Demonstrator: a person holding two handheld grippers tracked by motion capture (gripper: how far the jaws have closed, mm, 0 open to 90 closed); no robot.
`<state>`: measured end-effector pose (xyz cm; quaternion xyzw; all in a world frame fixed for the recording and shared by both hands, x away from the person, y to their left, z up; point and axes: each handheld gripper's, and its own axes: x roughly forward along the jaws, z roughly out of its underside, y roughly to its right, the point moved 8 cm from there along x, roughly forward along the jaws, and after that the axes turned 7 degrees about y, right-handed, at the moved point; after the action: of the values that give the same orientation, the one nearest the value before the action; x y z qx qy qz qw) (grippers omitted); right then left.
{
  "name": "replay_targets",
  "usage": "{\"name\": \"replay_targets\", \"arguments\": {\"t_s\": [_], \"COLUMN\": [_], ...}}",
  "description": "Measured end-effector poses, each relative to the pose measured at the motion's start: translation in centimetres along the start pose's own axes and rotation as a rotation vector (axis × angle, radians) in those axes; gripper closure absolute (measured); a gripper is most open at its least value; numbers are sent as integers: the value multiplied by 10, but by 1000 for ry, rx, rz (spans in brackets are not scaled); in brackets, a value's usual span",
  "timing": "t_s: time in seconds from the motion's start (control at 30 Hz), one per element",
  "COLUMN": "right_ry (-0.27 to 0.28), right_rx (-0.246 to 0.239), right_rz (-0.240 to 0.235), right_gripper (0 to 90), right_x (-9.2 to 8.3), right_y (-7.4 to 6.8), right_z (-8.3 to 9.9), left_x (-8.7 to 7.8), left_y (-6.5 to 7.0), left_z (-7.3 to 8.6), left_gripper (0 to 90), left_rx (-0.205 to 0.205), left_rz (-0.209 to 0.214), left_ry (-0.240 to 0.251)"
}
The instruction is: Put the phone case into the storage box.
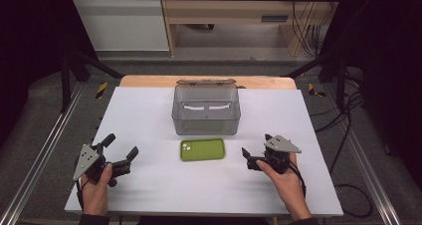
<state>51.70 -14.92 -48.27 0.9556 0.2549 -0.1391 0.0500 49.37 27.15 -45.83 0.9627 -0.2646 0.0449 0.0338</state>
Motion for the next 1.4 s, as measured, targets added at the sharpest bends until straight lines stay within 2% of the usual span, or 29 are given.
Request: {"name": "replay_targets", "arguments": {"t_s": [0.07,0.17,0.37,0.5,0.67,0.87,1.13,1.27,1.4], "right_ry": [-17,-58,-106,-132,-162,-162,-179,-194,-202], "right_rx": [-6,-42,-94,-121,-125,-132,-135,-151,-162], "right_rz": [-5,-35,-97,-127,-143,-161,-176,-193,-212], "right_gripper": [47,50,52,60,72,75,96,164,293], "right_x": [3,13,26,33,41,45,53,56,58], "right_y": [-3,-13,-35,-45,-52,-62,-68,-74,-78], "right_z": [-2,-6,-12,-11,-9,-10,-10,-10,-10], "left_x": [0,1,2,2,2,3,4,4,5], "left_y": [0,0,1,1,1,1,2,2,4], "left_z": [0,0,1,2,2,3,4,5,5], "left_gripper": [13,14,15,15,18,21,22,22,23], "left_rx": [-5,-4,-3,-3,-2,-6,-9,-6,-9], "left_rz": [-1,1,5,4,4,5,8,10,13], "left_ry": [2,-2,-5,-9,-12,-15,-19,-25,-25]}}
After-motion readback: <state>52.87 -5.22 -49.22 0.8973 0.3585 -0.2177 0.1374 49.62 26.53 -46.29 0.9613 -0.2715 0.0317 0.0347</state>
